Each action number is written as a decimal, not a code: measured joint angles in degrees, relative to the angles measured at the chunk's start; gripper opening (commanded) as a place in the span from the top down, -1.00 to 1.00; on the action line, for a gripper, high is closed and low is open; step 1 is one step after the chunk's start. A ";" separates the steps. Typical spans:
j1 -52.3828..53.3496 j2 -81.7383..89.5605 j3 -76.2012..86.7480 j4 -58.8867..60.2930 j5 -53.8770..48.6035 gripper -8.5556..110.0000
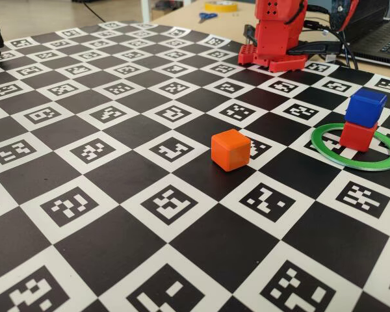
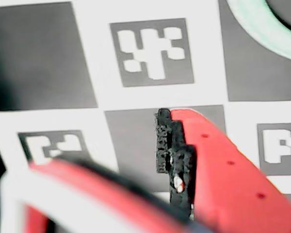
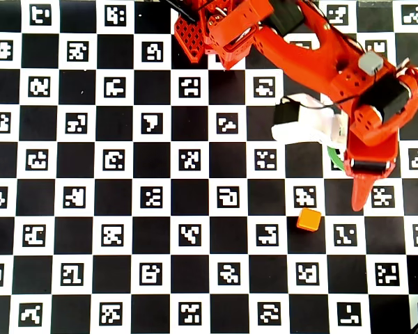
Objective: Grab the red cube then put it in the green circle then put the blue cube on top and finally the orange cube on top
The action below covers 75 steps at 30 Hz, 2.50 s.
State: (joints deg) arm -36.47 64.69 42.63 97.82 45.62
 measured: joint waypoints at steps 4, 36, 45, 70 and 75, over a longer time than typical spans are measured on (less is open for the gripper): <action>1.23 -3.60 -2.11 0.00 -0.97 0.14; 9.05 -11.78 12.92 -15.73 -5.89 0.16; 9.05 -11.87 17.05 -20.21 -5.45 0.17; 10.55 -11.95 19.95 -26.28 -5.71 0.84; 10.72 -11.95 19.95 -26.89 -5.45 0.86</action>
State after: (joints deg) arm -25.75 52.73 62.58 70.93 40.17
